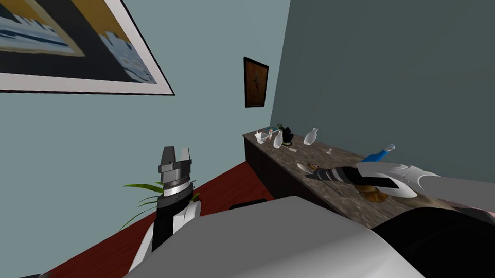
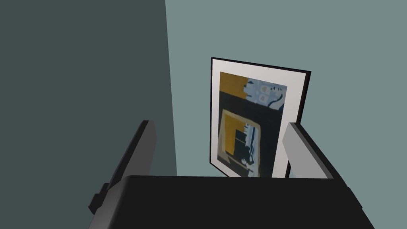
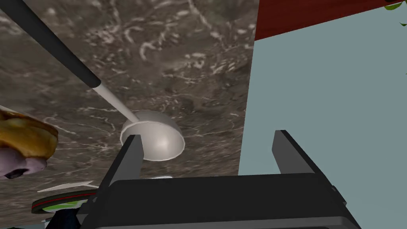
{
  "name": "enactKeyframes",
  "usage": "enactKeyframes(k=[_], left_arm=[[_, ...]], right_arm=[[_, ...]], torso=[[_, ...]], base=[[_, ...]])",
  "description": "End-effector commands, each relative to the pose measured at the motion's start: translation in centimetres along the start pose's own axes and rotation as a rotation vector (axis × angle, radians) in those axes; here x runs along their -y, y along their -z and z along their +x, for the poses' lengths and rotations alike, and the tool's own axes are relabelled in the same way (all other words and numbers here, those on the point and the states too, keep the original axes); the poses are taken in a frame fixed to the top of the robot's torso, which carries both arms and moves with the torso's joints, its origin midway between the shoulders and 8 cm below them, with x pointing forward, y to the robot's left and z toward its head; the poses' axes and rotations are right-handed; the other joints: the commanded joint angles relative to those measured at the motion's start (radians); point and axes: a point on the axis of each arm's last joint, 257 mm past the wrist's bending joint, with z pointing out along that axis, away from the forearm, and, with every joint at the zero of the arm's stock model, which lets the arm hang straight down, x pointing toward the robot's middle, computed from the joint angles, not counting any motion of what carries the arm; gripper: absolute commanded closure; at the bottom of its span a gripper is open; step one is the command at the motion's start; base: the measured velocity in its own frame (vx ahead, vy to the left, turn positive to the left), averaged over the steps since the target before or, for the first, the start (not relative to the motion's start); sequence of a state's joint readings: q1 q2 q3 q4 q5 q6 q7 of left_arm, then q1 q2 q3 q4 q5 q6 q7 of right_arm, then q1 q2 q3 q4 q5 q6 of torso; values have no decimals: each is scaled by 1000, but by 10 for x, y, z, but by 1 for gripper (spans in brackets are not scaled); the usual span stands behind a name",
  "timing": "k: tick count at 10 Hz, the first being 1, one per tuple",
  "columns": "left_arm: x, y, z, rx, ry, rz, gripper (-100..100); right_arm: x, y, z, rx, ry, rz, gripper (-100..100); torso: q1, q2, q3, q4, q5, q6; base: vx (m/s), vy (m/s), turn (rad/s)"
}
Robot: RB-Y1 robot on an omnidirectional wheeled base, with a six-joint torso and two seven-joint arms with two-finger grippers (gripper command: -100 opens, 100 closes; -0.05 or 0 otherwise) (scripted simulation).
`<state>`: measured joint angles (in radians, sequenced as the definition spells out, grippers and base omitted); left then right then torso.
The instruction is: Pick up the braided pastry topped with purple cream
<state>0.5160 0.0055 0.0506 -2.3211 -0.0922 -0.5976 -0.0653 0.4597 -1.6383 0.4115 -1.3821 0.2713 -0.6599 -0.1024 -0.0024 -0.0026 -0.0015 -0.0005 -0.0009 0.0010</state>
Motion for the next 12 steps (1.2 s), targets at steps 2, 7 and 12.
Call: enactKeyframes(k=[2, 7, 12], left_arm=[[0, 0, 0, 0, 0, 0, 0], [0, 0, 0, 0, 0, 0, 0], [0, 0, 0, 0, 0, 0, 0]], right_arm=[[21, 20, 8, -59, 27, 46, -100], [62, 63, 32, -190, 56, 139, -100], [80, 98, 88, -333, 21, 187, -100]], torso=[[0, 0, 0, 0, 0, -1], [-1, -2, -1, 0, 0, 0], [-2, -1, -1, 0, -1, 0]], base=[[43, -42, 114], [50, -50, 117], [50, -79, 100]])
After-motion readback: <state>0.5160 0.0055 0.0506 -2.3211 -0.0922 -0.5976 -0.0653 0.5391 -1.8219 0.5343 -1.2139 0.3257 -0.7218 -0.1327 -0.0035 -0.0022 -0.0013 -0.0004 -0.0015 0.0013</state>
